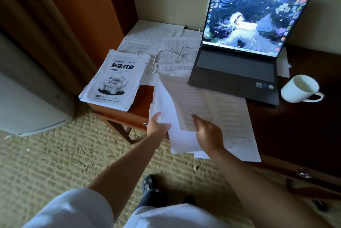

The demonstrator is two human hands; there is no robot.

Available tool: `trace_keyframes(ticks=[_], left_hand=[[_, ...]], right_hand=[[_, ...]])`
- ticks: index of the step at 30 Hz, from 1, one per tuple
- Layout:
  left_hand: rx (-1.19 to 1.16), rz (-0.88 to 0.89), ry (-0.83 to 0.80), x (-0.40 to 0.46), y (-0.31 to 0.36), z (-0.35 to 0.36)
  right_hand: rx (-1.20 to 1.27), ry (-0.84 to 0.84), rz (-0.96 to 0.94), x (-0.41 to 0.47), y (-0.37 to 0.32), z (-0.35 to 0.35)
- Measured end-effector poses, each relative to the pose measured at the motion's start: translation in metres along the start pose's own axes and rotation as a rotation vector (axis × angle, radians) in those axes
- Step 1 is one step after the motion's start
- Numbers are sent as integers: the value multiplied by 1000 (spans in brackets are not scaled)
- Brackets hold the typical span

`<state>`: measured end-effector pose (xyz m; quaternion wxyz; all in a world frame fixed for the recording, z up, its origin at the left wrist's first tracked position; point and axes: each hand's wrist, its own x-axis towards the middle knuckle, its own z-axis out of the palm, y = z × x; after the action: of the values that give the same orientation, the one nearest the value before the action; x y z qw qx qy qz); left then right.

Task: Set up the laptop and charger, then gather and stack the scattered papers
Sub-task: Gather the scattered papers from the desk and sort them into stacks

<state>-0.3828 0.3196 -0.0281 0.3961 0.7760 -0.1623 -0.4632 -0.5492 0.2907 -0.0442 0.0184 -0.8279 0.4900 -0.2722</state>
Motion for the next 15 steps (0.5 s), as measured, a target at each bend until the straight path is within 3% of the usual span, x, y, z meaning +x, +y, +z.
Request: trace_keyframes(ticks=[4,6,11,15], left_hand=[[-170,0,7,0,-2,-7],[-224,27,86,-9,-6,-7],[-529,61,321,-23,-14,-12],[-552,98,351,-25,-15,-8]], right_hand=[[3,-45,-122,-13,1,4],[9,-87,-150,-20,-2,3],[-27,22,125,-8,-7,-18],[-10,94,-159,-9,-23,-19]])
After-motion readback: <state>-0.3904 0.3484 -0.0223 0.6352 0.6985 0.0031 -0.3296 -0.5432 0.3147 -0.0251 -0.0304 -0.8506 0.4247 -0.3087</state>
